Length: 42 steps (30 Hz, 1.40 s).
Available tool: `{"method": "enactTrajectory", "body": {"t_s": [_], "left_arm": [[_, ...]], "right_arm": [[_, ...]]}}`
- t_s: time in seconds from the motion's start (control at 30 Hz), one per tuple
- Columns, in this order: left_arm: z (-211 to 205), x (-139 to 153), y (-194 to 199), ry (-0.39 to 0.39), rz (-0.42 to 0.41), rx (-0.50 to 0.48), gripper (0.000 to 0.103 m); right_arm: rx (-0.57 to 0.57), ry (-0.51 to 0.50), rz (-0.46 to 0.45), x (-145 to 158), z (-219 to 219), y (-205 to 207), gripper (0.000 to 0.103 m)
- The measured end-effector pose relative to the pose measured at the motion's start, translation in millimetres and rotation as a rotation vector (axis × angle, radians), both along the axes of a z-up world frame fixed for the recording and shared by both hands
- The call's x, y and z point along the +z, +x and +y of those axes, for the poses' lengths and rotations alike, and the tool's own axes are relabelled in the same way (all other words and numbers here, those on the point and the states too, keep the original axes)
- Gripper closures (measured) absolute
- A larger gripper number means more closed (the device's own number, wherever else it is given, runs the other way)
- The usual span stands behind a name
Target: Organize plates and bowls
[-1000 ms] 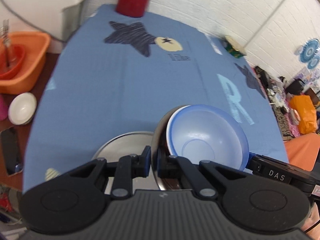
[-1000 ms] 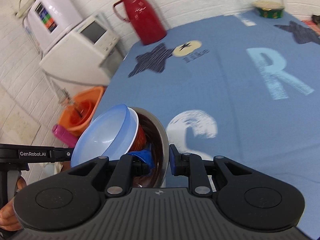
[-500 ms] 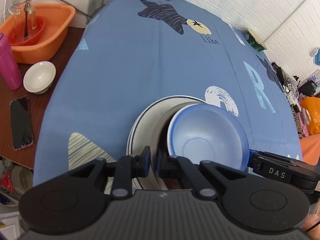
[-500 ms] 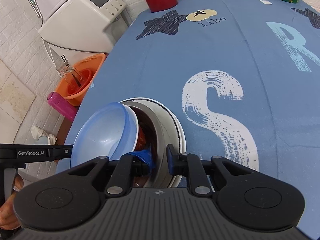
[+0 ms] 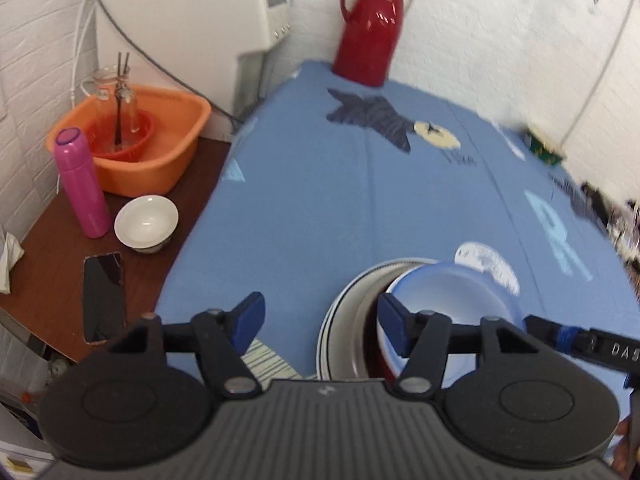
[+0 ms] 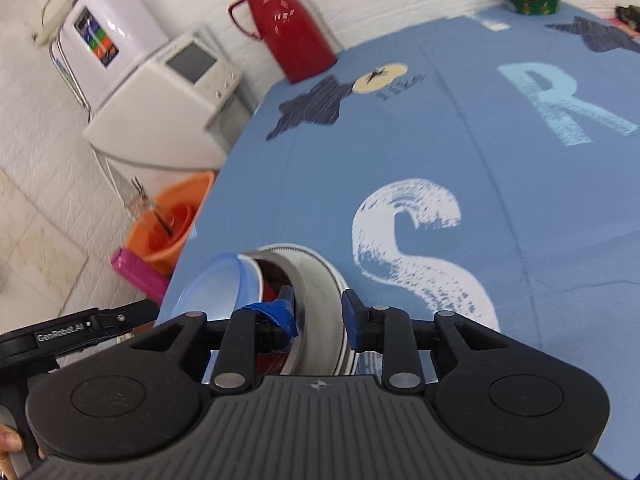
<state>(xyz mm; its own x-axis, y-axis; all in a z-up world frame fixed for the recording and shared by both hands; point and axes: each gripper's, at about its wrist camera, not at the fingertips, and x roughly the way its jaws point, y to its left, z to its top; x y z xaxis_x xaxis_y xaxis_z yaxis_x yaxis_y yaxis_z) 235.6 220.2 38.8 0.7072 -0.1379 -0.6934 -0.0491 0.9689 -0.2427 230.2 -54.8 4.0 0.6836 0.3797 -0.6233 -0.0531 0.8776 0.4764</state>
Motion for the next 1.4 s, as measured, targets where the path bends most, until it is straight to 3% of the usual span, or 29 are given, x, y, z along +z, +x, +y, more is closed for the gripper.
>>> {"method": "enactTrajectory", "body": {"t_s": [0.3, 0.43, 0.57, 0.83, 1.4], "left_arm": [[-51, 21, -43, 0.055, -0.166, 0.016, 0.037], [-86, 22, -68, 0.104, -0.226, -0.009, 0.036], [-112, 21, -97, 0.106, -0.261, -0.057, 0.035], [-137, 6, -146, 0.114, -0.267, -0.078, 0.034], [-153, -36, -234, 0.134, -0.220, -0.106, 0.034]], "right_arm": [[-0.081, 0.131, -0.142, -11, -21, -49, 0.089], [-0.088, 0.131, -0.106, -22, -31, -65, 0.085], [-0.133, 0.148, -0.127, -20, -47, -83, 0.084], [-0.180, 0.164, -0.190, -21, -69, -127, 0.080], [-0.137, 0.062, -0.252, -36, -63, -223, 0.078]]}}
